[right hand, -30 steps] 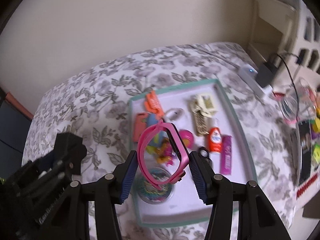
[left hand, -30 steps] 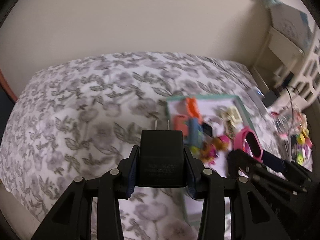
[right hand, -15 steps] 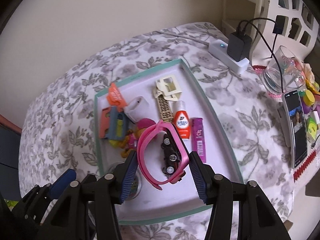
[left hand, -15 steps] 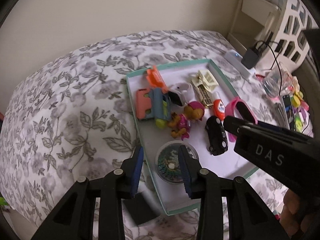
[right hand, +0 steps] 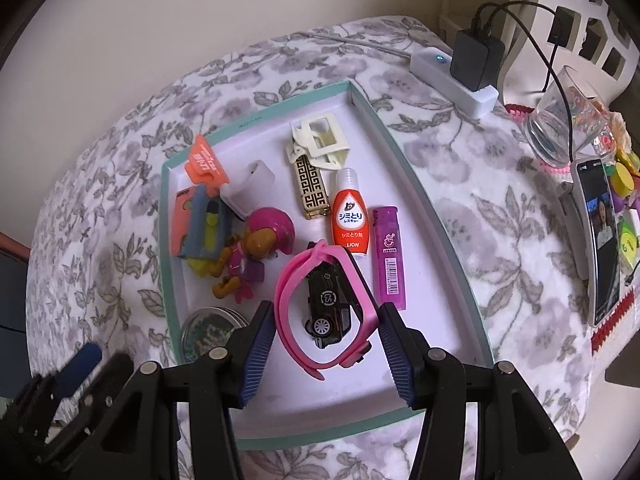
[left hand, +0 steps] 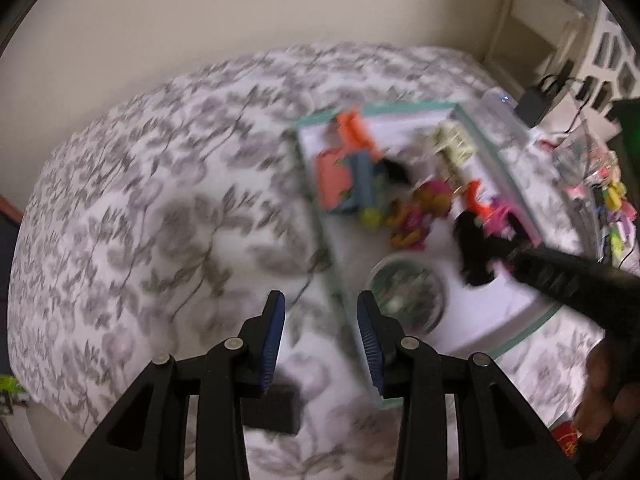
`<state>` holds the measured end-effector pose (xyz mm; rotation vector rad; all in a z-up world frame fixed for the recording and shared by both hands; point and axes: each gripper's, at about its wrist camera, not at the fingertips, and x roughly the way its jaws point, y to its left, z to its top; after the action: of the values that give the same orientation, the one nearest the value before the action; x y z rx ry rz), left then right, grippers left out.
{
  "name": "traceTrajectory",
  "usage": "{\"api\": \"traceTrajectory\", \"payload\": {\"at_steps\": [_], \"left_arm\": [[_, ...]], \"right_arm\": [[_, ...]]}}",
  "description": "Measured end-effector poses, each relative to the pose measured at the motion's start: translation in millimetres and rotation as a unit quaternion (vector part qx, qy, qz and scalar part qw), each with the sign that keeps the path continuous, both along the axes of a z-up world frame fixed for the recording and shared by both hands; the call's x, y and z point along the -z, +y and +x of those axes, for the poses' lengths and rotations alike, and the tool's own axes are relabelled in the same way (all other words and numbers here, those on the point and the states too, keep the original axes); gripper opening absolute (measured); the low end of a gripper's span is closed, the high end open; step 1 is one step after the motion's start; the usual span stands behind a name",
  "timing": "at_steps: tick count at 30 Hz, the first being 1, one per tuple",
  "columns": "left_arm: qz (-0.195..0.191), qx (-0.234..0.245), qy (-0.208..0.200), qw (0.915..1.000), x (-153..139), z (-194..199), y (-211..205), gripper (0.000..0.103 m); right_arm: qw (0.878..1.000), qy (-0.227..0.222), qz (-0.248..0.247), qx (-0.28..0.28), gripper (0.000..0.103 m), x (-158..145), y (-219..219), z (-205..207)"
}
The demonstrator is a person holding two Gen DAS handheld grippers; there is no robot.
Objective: Organize rigid objects
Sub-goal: 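Lower the pink band into the tray and open the right tool while the left tool lowers the plug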
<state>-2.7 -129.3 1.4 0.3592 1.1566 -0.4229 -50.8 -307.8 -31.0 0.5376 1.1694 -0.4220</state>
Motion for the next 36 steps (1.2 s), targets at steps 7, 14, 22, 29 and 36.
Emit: {"api": "traceTrajectory", "payload": {"at_steps": [7, 14, 22, 29, 36], "left_arm": [[0.052, -0.041, 0.049, 0.9966, 31.2, -6.6, 41.8, 0.075], [0.097, -0.047, 0.101, 0.9891, 65.3, -12.8, 52.1, 0.080], [0.120, -0.043, 0.109, 0.9859, 84.2, -8.1, 48.3, 0.068], [0.092, -0.048, 0.071, 0.9920, 60.1, -3.2, 49.7, 0.068], [-0.004, 0.016, 0.007, 0.9998, 14.8, -19.8, 13.8, 0.068]], "right_arm": [[1.000, 0.000, 0.000, -0.008, 0.056, -0.9, 7.6, -1.7], [1.000, -0.003, 0.004, -0.007, 0.056, -1.7, 7.4, -6.8], [1.000, 0.000, 0.006, -0.009, 0.055, -1.0, 8.3, -7.0], [1.000, -0.001, 0.011, -0.003, 0.056, -0.1, 4.8, -8.5], [1.000, 0.014, 0.012, 0.010, 0.056, 5.2, -2.8, -13.6]]}}
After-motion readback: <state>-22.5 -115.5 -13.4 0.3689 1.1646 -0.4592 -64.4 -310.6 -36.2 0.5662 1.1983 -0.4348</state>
